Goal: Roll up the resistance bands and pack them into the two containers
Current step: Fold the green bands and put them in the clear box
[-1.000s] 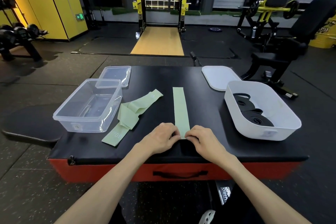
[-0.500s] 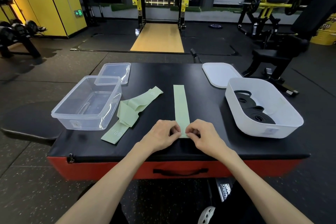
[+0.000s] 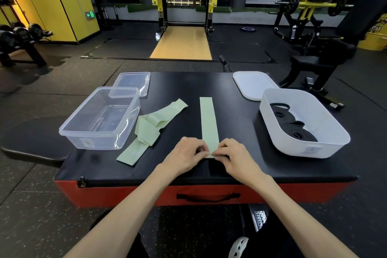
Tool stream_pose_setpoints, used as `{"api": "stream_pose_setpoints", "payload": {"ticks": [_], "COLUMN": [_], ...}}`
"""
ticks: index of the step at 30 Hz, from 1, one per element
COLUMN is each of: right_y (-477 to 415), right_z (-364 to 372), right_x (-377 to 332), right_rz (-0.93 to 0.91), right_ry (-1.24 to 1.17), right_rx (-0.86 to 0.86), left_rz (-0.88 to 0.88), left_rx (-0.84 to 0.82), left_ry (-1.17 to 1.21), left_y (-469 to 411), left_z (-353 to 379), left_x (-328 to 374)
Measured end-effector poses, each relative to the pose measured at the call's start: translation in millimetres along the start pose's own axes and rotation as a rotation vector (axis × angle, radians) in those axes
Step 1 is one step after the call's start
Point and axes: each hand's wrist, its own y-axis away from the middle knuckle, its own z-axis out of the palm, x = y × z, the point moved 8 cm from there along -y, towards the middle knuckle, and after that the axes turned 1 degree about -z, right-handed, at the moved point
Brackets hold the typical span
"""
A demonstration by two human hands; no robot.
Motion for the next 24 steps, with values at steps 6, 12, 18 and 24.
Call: {"api": "stream_pose_setpoints", "payload": {"ticks": [6,12,18,24], "right_y": [1.4,-0.7,-0.3,2.3], "right_z": [-3.9,1.3,3.7,4.2], "right_x": [-14.5,-12.1,-11.7,-10.9], "right_rz": [-0.134,-0.15,-0.136,-0.125], "right_ry": [0.117,0.188,0.211,0.188], "right_rx": [0.058,0.04,0.048,0.027], "left_rz": [0.143,0.151,0.138,0.133], "left_rx": [-0.047,-0.05,-0.065,-0.083], "left_ry": [-0.083,-0.1,-0.122,-0.11], "left_y": [1.5,-0.5,-1.7,-0.4], "left_z": [0.1,4.0,5.5,5.9], "left_x": [7.2,6.2,5.1,5.4]}}
